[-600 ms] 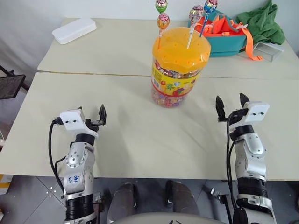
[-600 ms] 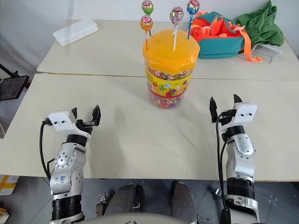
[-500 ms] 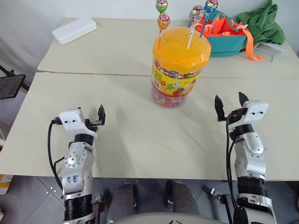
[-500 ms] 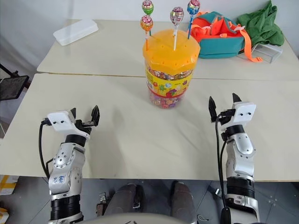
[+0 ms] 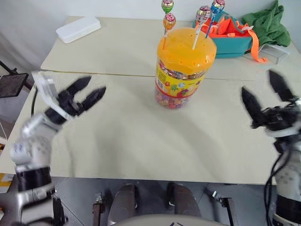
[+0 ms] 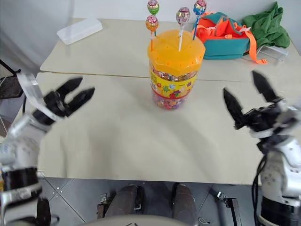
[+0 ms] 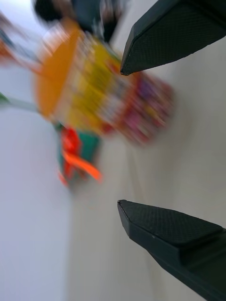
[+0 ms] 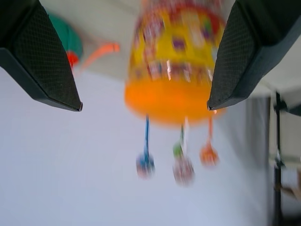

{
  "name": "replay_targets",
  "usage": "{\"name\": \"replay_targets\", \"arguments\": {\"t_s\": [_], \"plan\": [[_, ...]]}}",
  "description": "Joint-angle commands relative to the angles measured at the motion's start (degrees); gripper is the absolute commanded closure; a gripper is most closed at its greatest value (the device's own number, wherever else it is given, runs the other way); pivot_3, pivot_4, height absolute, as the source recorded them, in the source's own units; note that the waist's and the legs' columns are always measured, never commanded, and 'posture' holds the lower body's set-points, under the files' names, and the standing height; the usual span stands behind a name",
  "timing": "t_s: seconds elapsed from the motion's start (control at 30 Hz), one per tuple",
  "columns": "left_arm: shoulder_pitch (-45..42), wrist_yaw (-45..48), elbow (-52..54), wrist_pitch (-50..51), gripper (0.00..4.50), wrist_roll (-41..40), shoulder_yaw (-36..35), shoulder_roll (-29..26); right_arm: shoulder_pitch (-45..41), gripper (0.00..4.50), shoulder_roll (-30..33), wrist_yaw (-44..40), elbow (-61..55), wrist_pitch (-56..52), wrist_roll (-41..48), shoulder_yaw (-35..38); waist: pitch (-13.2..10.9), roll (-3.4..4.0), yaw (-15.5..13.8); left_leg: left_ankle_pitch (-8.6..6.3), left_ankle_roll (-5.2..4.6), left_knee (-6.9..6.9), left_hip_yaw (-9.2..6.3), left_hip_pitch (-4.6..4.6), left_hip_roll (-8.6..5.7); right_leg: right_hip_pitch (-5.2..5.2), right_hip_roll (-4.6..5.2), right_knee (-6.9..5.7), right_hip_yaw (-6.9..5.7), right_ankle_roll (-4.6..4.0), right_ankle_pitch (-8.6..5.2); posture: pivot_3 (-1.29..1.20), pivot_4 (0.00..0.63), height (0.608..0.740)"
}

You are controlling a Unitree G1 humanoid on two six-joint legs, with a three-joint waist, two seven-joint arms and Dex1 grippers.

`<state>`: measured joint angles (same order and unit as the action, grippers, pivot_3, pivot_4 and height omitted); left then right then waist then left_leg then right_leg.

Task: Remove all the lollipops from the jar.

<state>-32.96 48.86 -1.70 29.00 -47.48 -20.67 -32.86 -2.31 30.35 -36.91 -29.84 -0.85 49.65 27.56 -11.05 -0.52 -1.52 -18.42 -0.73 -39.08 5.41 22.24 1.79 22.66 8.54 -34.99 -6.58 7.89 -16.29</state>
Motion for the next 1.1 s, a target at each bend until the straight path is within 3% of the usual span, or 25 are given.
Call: {"name": "replay_targets", "arguments": {"t_s": [0.03,0.27,0.5,0.6,0.73,1.03,1.1], "plan": [[-6.5,2.4,-5.0,-0.3,0.00,0.4,3.5,2.9,2.0,0.04,0.3,2.5,-7.0,-0.7,1.1,1.3,0.0,-0.01,0.1,-0.01,0.01,0.01,0.04,-0.05,-0.01,-0.04,0.00,-0.02,0.00,0.00,0.00,0.00,0.150,0.740],[-21.2,5.1,-15.6,-5.2,0.00,7.7,12.5,12.6,10.2,0.04,-0.6,-0.3,-7.2,1.9,-0.3,5.2,0.0,-0.10,-0.2,-0.03,-0.01,-0.02,0.12,0.10,-0.07,-0.03,-0.03,0.20,-0.04,0.06,0.02,0.00,0.150,0.740],[-30.5,2.9,-27.1,-10.4,0.00,12.9,12.8,17.9,11.7,0.04,-1.3,-1.3,-5.6,3.7,-1.5,6.6,0.0,-0.10,0.2,-0.04,-0.03,-0.01,0.20,0.04,-0.02,-0.02,-0.09,0.23,0.01,0.08,0.03,0.00,0.150,0.740],[-30.5,5.2,-27.3,-9.5,0.54,13.0,12.9,17.6,11.3,0.00,-1.8,-0.8,-6.1,3.7,-2.0,5.7,0.0,-0.10,0.2,-0.05,-0.04,-0.01,0.21,0.05,-0.02,-0.02,-0.08,0.23,0.04,0.08,0.03,0.00,0.150,0.740],[-29.2,7.3,-25.3,-8.0,1.64,13.0,13.2,16.6,11.2,0.00,-2.2,-0.2,-6.4,3.7,-2.6,5.5,0.0,-0.10,0.1,-0.04,-0.04,-0.01,0.20,0.07,-0.02,-0.01,-0.08,0.24,0.03,0.08,0.03,0.00,0.150,0.740],[-29.5,6.6,-26.8,-10.5,4.46,15.1,13.1,18.3,9.7,0.00,-1.5,0.4,-6.2,2.8,-2.9,4.8,0.0,-0.10,0.0,-0.04,-0.04,-0.05,0.17,0.08,-0.04,-0.01,-0.07,0.23,0.04,0.09,0.03,0.00,0.150,0.740],[-29.1,6.8,-27.1,-10.7,4.49,15.0,12.6,18.3,9.2,0.00,-1.2,0.5,-6.4,2.2,-2.6,4.4,0.0,-0.10,0.0,-0.04,-0.04,-0.05,0.18,0.08,-0.04,-0.01,-0.07,0.23,0.04,0.09,0.03,0.00,0.150,0.740]]}}
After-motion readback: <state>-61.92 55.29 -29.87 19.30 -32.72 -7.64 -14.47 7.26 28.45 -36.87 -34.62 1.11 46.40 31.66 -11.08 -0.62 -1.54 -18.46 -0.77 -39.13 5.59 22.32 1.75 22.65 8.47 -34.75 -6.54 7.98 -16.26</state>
